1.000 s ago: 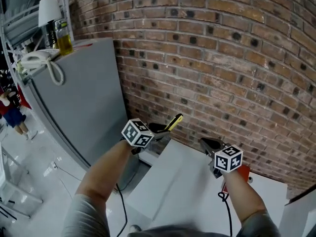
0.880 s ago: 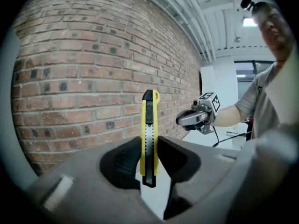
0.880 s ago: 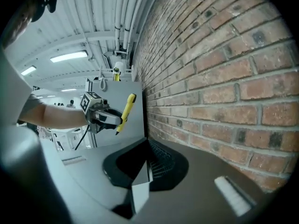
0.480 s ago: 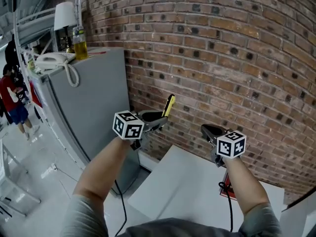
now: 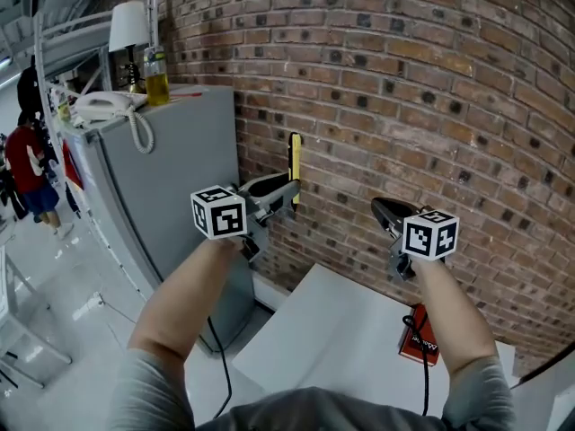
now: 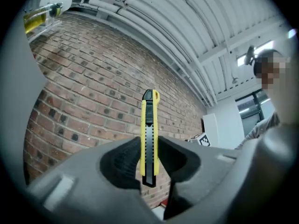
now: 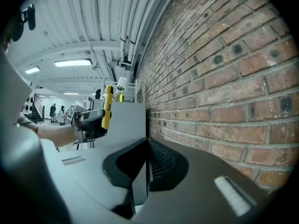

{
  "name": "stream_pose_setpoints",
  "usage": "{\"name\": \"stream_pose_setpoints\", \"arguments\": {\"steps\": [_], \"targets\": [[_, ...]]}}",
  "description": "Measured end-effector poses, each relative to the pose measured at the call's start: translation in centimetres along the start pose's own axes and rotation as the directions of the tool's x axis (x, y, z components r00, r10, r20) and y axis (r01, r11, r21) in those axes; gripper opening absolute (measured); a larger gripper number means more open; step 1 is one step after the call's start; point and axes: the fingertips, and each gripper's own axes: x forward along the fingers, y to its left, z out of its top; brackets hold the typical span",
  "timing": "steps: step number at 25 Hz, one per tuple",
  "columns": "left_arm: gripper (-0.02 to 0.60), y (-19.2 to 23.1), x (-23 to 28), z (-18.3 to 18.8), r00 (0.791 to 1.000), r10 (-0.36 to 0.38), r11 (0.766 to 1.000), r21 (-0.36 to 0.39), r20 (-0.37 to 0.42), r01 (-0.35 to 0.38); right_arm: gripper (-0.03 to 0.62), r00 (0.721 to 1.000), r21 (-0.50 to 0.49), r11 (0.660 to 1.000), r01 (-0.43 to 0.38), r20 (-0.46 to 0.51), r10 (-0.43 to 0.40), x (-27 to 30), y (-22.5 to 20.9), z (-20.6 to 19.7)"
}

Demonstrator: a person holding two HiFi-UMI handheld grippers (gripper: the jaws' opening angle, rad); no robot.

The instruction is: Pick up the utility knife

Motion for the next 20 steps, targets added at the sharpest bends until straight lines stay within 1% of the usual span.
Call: {"name": "stream_pose_setpoints", "arguments": {"steps": [2,6,20], "targets": [[0.117,-0.2,0.0,0.8,1.0,-0.009,1.0,-0.014,0.026,0.009,0.009,1.0,-0.003,1.0,0.007,0.003,-0.007,-0.1,-0.1,0.6],[0.117,-0.8,0.2,1.6,0.999,-0.022,1.0,-0.019,0.045,0.023,0.009,1.0,0.002,1.0,0.022,0.008,-0.022,-0.3,-0.6,1.2],[0.117,-1.0,0.3,1.6,0.999,-0.024,1.0,-0.014,0.023,0.024,0.009,0.999,0.025,0.999,0.032,0.021,-0.032,-0.5,-0.8,1.6]]}}
